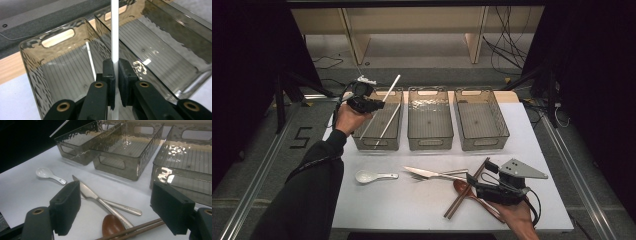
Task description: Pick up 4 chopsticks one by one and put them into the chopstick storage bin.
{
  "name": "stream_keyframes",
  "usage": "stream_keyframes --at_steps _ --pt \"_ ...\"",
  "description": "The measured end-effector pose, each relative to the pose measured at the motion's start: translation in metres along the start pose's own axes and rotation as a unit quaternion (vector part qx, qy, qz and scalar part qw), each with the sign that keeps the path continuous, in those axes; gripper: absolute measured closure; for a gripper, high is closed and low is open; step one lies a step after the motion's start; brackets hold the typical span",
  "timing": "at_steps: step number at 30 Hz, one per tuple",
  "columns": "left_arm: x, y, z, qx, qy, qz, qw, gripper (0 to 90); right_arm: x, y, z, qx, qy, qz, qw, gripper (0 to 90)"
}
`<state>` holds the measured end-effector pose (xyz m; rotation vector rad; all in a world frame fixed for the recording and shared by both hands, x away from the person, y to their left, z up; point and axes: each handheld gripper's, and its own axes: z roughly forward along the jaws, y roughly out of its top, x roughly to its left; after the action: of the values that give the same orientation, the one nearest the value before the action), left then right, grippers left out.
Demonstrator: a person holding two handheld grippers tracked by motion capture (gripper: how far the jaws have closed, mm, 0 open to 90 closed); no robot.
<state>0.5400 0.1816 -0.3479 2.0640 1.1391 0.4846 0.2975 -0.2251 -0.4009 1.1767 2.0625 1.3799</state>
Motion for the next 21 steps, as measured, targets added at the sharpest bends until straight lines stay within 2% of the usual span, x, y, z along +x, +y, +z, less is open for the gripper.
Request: stream_keyframes --at_steps 6,14,17,21 --pt "0.010 0.005 0.010 -0.002 0.013 -0.003 0.9999 84.0 0.001 0.000 0.000 -0.001 0.002 -0.001 1.0000 25.2" --pt "0.022 0.000 0.021 -0.011 0.026 -0.016 0.9995 84.0 0.000 0.000 0.000 0.000 0.002 0.001 1.0000 25.2" --pt "0.022 -0.003 0.025 -0.008 0.034 -0.005 0.9994 83.9 0.001 0.000 0.000 0.000 0.003 0.001 1.0000 25.2" --pt "0.023 -0.008 0.030 -0.006 0.037 0.000 0.9993 83.9 0.001 0.000 0.000 0.001 0.003 0.001 1.0000 25.3"
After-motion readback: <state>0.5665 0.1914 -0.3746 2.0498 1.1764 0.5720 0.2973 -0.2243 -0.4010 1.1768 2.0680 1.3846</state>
